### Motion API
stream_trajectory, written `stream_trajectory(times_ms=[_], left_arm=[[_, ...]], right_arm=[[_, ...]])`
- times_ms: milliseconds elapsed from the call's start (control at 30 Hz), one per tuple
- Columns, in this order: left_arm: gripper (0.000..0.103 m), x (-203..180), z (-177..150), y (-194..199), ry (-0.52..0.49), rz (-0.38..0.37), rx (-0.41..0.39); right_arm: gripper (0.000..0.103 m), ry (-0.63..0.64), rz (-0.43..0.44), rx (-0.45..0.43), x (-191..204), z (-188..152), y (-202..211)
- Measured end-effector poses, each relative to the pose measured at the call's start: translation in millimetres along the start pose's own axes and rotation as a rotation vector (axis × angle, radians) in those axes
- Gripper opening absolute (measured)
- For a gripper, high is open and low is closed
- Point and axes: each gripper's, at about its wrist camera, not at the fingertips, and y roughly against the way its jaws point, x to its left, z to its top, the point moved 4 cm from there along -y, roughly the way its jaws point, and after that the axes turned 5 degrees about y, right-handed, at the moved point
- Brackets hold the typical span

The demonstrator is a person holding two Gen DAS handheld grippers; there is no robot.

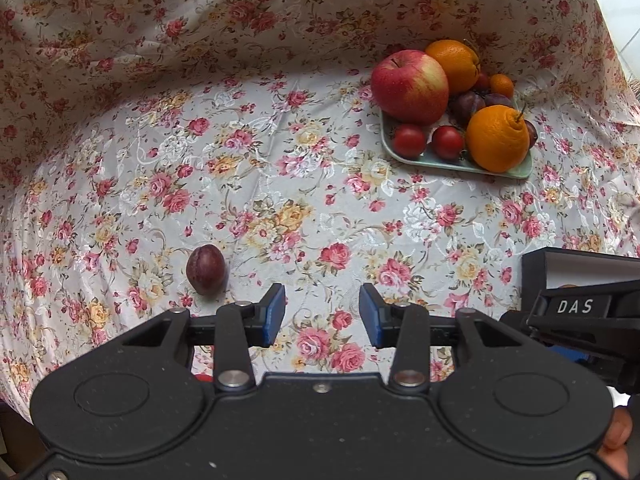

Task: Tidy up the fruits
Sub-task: 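Open the left tool to drop the tomato into the box, then move the left tool to another cherry tomato while the right tool approaches another plum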

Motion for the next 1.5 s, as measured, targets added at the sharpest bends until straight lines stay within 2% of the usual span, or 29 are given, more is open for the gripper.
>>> stream_trajectory(times_ms=[233, 467, 567, 700, 933, 1200, 1300, 1400, 1500], left_arm=[[0.05, 48, 7, -2, 0.072, 0.028, 0.001], [0.05, 95, 14, -6, 0.123, 0.069, 0.002], [0.05, 111, 10, -12, 0.132, 0.081, 0.023], [0.05, 125, -6, -21, 0.126, 0.061, 0.078], [0.05, 126, -43, -28, 0.064, 0.032, 0.126], [0.051, 111, -64, -26, 0.036, -0.027, 0.116], [0.051, 105, -66, -29, 0.03, -0.023, 0.113], [0.051, 99, -68, -37, 0.025, 0.011, 0.111], [0.054, 96, -69, -44, 0.022, 0.023, 0.111]], right_arm=[[0.034, 0.127, 0.022, 0.017, 57, -20, -11], [0.033, 0.219, 0.035, 0.057, 97, -37, -26], [0.033, 0.232, 0.035, 0.063, 108, -40, -30], [0.033, 0.227, 0.042, 0.066, 120, -46, -31], [0.033, 0.208, 0.087, 0.06, 136, -48, -27], [0.033, 0.159, 0.116, 0.038, 139, -42, -21], [0.033, 0.155, 0.099, 0.027, 135, -41, -20], [0.033, 0.152, 0.095, 0.025, 132, -40, -19], [0.033, 0.15, 0.096, 0.024, 129, -39, -18]])
